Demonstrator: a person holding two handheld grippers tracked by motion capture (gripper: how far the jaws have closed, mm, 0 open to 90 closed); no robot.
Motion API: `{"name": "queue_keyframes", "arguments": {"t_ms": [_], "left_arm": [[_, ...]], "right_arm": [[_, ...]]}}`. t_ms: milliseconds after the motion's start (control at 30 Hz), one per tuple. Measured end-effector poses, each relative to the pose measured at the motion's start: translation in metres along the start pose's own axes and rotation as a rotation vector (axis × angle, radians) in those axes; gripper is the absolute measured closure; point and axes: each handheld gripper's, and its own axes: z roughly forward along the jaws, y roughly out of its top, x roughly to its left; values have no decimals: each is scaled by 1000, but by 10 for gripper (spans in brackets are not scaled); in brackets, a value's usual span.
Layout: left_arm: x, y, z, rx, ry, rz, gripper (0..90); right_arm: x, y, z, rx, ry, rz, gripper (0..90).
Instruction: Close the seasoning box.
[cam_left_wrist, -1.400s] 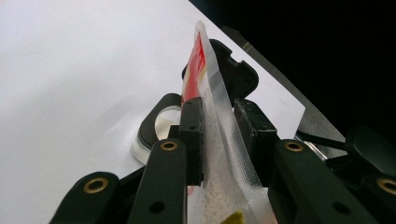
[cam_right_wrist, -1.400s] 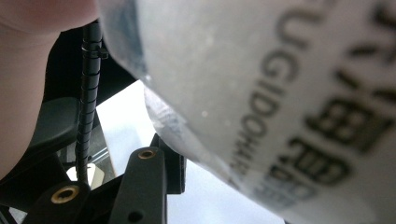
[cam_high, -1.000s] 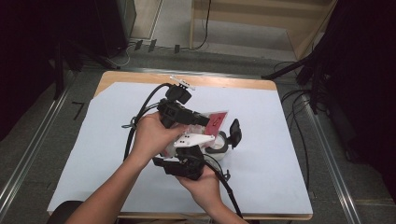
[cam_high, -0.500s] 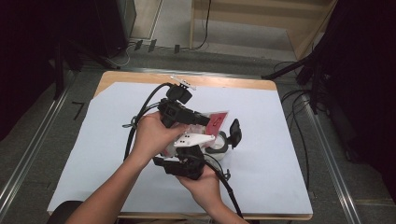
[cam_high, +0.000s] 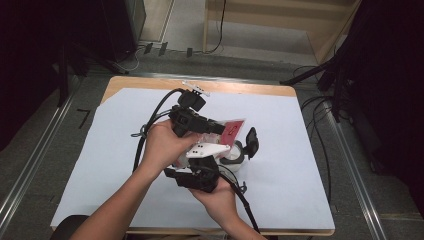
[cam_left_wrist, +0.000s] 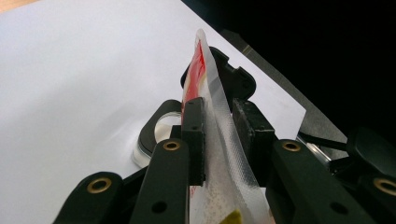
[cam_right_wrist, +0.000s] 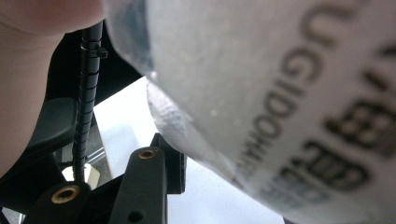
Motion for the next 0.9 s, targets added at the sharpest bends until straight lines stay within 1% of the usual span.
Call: {"name": "queue_keyframes", "arguments": {"t_ms": [33, 67, 500, 733, 900], "left_arm": [[0, 0, 0, 6, 7, 1, 759], [0, 0, 0, 1, 1, -1, 759], [1, -1, 2, -9, -1, -4, 762], [2, -1, 3, -4, 3, -2, 766], [1, -1, 2, -17, 7, 2, 766]], "right_arm": [[0, 0, 0, 1, 1, 1, 635], [0, 0, 0, 3, 1, 2, 635], [0, -1, 1, 7, -5, -9, 634], [-2, -2, 1, 10, -11, -4, 636], [-1, -1, 1, 10, -12, -9, 636]]}}
